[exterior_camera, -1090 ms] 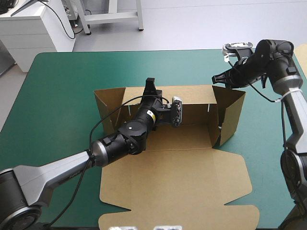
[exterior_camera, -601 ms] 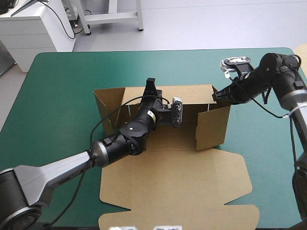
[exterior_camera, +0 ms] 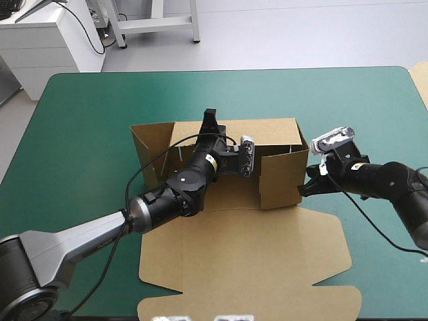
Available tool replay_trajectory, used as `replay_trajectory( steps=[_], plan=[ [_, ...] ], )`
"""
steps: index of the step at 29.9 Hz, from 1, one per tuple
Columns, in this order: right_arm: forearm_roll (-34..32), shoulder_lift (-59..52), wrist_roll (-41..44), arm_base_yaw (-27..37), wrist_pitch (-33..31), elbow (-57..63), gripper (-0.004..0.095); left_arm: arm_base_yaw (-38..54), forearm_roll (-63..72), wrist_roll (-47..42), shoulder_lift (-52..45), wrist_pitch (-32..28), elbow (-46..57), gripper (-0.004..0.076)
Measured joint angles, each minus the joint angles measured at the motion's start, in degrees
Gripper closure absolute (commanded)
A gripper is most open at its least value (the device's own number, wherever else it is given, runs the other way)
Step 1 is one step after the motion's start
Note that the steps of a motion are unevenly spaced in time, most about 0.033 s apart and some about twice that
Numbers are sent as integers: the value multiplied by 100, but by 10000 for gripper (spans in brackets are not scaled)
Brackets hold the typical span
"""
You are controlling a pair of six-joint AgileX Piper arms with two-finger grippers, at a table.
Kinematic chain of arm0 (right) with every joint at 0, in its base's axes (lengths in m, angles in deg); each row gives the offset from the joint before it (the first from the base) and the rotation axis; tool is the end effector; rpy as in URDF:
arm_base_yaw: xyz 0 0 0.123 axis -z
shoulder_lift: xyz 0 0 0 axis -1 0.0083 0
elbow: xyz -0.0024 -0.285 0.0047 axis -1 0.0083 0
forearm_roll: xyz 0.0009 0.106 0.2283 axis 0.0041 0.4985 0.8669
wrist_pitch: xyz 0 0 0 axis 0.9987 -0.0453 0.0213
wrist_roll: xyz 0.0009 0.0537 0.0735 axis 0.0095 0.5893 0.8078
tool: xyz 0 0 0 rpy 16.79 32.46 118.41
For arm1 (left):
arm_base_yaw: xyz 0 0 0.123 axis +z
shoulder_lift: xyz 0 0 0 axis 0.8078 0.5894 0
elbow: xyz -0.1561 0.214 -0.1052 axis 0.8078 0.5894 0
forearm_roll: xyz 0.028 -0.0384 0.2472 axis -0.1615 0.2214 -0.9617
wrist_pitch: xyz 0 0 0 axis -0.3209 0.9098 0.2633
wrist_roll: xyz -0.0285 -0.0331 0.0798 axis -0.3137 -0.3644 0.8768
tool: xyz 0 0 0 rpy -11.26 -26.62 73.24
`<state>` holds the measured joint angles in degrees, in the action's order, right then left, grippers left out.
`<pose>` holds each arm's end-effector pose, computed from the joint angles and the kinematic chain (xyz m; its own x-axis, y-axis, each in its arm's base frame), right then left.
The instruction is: Fold the box
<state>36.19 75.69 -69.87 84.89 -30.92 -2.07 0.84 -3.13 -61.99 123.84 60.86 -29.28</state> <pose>0.2396 0.0501 0.3016 -0.6063 -0.2993 -0.7368 -0.4873 0.8720 0.0467 0.2606 -0.2688 0.2975 0.2737 0.9550 -0.1142 0.4233 -0.0130 0.9059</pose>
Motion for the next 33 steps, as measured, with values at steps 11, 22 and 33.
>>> replay_trajectory(
  steps=[11, 22, 33],
  plan=[
    [375, -57, -1048, 0, -284, 186, 462, 0, 0, 0, 0, -5, 0, 731],
    [1725, 343, -2306, -62, -24, 186, 382, 0, 58, 0, 0, -17, 0, 731],
    [1765, 608, -2396, -429, 786, 192, 809, 25, 619, 354, -36, -27, -24, 731]
  ],
)
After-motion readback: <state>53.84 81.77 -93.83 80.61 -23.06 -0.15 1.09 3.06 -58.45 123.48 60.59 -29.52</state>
